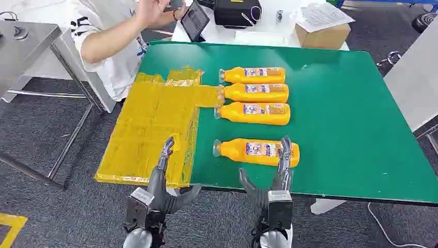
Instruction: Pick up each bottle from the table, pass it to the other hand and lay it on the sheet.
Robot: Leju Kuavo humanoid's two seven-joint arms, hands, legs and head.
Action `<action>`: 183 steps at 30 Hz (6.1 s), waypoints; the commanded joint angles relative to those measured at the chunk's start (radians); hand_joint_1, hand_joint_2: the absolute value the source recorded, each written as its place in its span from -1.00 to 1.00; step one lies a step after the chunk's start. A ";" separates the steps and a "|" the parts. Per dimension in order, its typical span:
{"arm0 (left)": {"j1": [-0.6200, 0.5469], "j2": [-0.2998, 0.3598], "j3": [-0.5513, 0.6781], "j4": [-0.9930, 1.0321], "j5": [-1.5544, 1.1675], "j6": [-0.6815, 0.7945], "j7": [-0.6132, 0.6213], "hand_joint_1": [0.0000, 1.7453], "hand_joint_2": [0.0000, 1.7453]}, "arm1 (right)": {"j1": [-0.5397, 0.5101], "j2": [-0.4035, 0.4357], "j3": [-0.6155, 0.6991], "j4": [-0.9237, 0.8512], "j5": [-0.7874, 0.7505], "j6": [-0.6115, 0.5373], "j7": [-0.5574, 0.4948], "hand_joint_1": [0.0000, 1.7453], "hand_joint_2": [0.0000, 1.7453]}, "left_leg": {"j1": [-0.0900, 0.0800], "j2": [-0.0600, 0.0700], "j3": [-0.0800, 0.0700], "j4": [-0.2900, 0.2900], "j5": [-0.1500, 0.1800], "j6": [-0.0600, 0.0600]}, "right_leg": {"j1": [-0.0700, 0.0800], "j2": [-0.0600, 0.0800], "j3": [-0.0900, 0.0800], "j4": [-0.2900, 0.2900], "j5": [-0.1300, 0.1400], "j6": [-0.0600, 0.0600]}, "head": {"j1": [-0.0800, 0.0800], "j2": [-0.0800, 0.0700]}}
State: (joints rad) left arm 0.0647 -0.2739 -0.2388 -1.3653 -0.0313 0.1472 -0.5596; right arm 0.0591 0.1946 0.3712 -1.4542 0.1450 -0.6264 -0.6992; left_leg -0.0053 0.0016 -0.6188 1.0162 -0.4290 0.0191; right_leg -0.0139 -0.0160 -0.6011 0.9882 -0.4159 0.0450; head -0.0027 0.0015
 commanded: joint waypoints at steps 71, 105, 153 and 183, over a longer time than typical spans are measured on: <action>-0.150 0.012 0.129 0.168 -0.184 0.028 -0.064 -1.00 1.00 | -0.466 -0.501 0.192 0.269 0.522 0.661 0.600 -1.00 1.00 | -0.001 -0.002 0.003 0.000 0.000 0.000 | 0.000 0.000 0.004 -0.001 0.000 -0.001 | 0.000 0.000; -0.189 0.015 0.094 0.254 -0.170 0.002 -0.041 -1.00 1.00 | -0.693 -0.375 0.270 0.772 0.539 0.724 0.616 -1.00 1.00 | 0.001 0.000 0.007 -0.001 0.000 -0.001 | 0.001 0.001 0.008 -0.002 0.001 -0.002 | 0.000 0.000; -0.120 0.066 -0.065 0.116 0.215 -0.326 0.055 -1.00 1.00 | -0.179 -0.053 -0.197 0.182 0.226 0.155 0.023 1.00 1.00 | 0.001 -0.003 0.006 -0.001 0.000 -0.001 | 0.001 -0.001 0.008 -0.002 -0.001 -0.002 | 0.000 0.000; -0.191 0.066 -0.072 0.282 0.284 -0.358 0.116 -1.00 1.00 | -0.219 0.034 0.205 0.568 0.311 0.073 0.001 1.00 1.00 | 0.001 -0.002 0.004 -0.001 0.000 -0.001 | 0.001 -0.001 0.005 -0.001 -0.001 -0.001 | 0.000 0.000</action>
State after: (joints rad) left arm -0.0709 -0.2182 -0.2979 -1.1830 0.2380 -0.2102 -0.4666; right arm -0.1241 0.2335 0.4825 -0.9564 0.4081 -0.5344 -0.6912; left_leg -0.0053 -0.0009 -0.6191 1.0167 -0.4282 0.0198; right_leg -0.0138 -0.0183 -0.6006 0.9885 -0.4160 0.0451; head -0.0031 0.0015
